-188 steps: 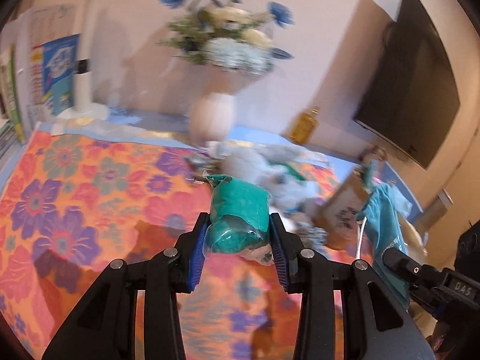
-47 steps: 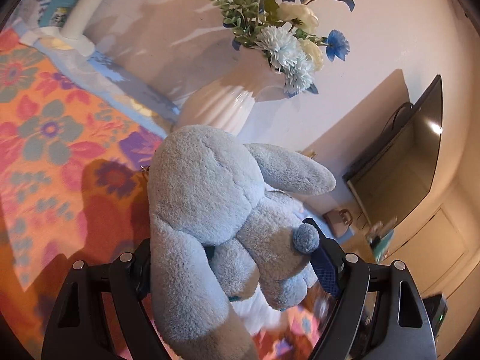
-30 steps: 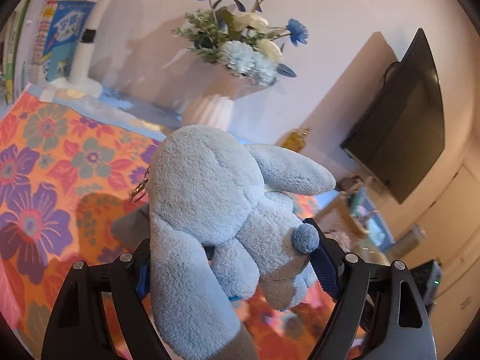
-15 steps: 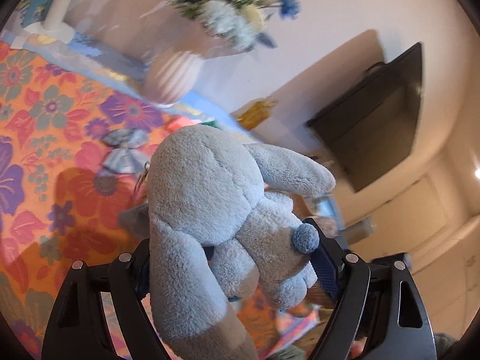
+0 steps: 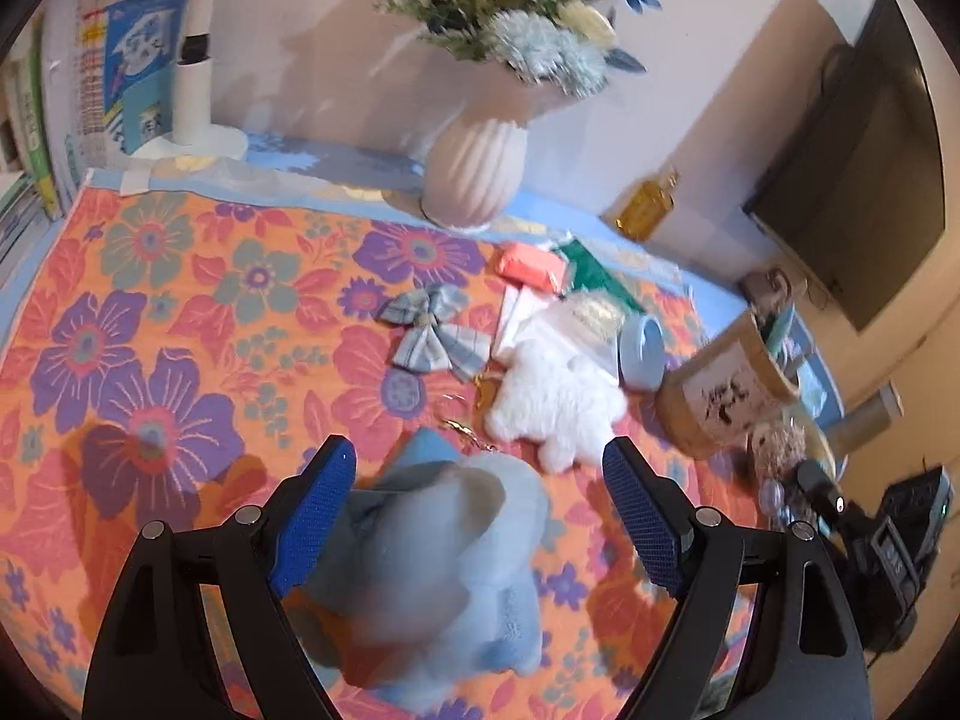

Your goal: Organize soft objects

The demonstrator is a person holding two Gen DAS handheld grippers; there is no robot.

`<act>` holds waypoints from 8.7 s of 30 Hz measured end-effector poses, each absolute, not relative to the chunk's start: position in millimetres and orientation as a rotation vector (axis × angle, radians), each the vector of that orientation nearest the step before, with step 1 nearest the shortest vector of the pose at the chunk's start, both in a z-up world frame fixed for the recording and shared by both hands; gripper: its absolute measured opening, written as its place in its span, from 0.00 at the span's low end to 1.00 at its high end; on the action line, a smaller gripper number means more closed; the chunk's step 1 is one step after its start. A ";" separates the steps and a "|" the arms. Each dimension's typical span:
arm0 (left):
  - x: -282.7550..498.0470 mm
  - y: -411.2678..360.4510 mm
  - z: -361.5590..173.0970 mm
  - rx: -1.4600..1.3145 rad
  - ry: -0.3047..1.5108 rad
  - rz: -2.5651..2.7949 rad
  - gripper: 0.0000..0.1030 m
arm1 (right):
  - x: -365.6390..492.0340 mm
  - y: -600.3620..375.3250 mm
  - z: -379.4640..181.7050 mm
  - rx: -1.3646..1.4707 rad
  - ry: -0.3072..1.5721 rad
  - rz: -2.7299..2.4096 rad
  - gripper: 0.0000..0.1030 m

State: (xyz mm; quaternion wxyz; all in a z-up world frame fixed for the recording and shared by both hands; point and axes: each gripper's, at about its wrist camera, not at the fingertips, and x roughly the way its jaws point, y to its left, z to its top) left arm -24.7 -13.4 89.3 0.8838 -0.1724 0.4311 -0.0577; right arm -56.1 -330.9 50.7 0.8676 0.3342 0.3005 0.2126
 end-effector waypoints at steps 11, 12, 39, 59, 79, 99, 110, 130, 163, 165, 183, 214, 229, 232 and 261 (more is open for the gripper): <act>-23.0 -61.7 36.2 0.095 1.136 -0.080 0.85 | -51.4 -325.8 42.2 0.707 0.658 0.441 0.47; -20.7 -60.4 28.9 0.109 1.148 -0.060 0.85 | -51.3 -325.0 40.9 0.710 0.663 0.444 0.46; -38.5 -16.6 94.2 -0.361 0.905 -0.156 0.69 | -75.6 -341.4 87.3 0.700 0.552 0.476 0.47; -21.4 -259.7 159.7 -0.146 0.829 -0.705 0.71 | -49.7 -492.3 95.6 0.727 0.599 0.191 0.47; 10.6 -326.3 115.5 -0.107 0.932 -0.778 0.81 | -26.0 -525.7 79.7 0.782 0.640 0.154 0.86; -8.6 -181.2 125.8 -0.112 0.815 -0.452 0.89 | -47.5 -411.7 150.2 0.689 0.526 0.366 0.91; -14.9 -27.9 80.3 -0.130 0.897 -0.097 0.89 | -13.8 -261.2 116.0 0.514 0.690 0.511 0.94; -25.7 -10.2 2.8 0.013 0.927 -0.047 1.00 | 57.0 -128.5 -17.6 -0.060 0.901 0.197 1.00; -42.0 6.2 5.1 -0.200 0.804 -0.112 0.20 | -21.6 -201.8 0.9 0.289 0.747 0.574 0.34; -41.4 5.5 4.4 -0.209 0.811 -0.118 0.26 | -32.1 -204.1 -1.8 0.249 0.754 0.599 0.39; -18.9 -11.6 4.1 -0.052 0.944 -0.007 1.00 | -10.9 -140.4 -9.5 -0.393 0.771 0.451 1.00; -46.2 12.3 11.8 -0.327 0.723 -0.105 0.09 | -13.4 -217.3 6.4 0.177 0.650 0.551 0.57; -54.9 16.9 28.6 -0.365 0.675 -0.074 0.09 | -27.3 -224.2 16.9 0.200 0.559 0.597 0.57; -57.2 15.7 47.0 -0.365 0.677 -0.068 0.09 | -36.2 -229.6 35.3 0.200 0.569 0.530 0.57; -27.2 -331.1 130.5 -0.095 0.686 -0.745 0.10 | -74.0 -500.0 85.9 0.382 0.650 -0.041 0.60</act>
